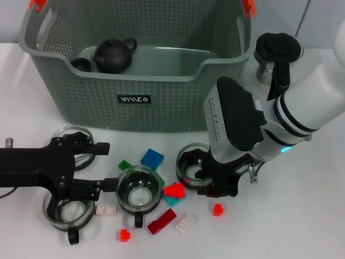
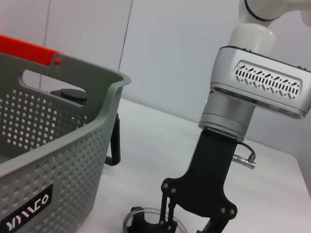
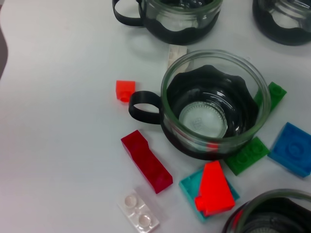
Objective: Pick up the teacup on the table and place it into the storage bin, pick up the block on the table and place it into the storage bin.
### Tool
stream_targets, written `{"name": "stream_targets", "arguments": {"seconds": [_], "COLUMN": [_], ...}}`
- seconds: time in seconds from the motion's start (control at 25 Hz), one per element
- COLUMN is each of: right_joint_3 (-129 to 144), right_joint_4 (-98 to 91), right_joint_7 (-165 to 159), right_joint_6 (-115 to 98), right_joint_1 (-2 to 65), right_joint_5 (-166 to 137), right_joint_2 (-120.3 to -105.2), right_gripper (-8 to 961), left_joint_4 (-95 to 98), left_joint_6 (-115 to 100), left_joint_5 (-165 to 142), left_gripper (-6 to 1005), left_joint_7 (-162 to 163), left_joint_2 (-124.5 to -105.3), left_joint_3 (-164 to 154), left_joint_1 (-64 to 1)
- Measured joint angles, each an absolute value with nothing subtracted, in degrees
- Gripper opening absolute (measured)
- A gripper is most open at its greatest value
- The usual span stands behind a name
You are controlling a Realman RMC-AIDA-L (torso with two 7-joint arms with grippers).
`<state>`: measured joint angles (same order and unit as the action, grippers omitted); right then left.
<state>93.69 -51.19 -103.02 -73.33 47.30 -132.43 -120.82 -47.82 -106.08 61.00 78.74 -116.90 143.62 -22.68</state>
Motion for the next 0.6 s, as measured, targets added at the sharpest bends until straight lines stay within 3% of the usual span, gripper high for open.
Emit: {"name": "stream_targets", "arguments": {"seconds": [0.4,0.6], "right_joint_3": [93.76,93.46], "right_joint_4": [-51.31,-51.44], "right_joint_7": [-103.5,-103.56], "right_joint_6": [-73.71,-74.12], "right_joint_1": [47.55,47.63], "right_joint_5": [-132.4,-132.27], "right_joint_2": [-120.61,-120.58], "right_gripper": [181,56], "left_joint_4": [-47.81,-47.81], "left_joint_6": [-106.08,-106.08], "left_joint_5": [60.99,60.99], "left_gripper": [872,872], "left_joint_7": [78.75,78.75], "left_joint_2": [-116.9,-116.9], "left_joint_3": [143.61,143.62], "left_joint_1": [-22.83,-22.85]}}
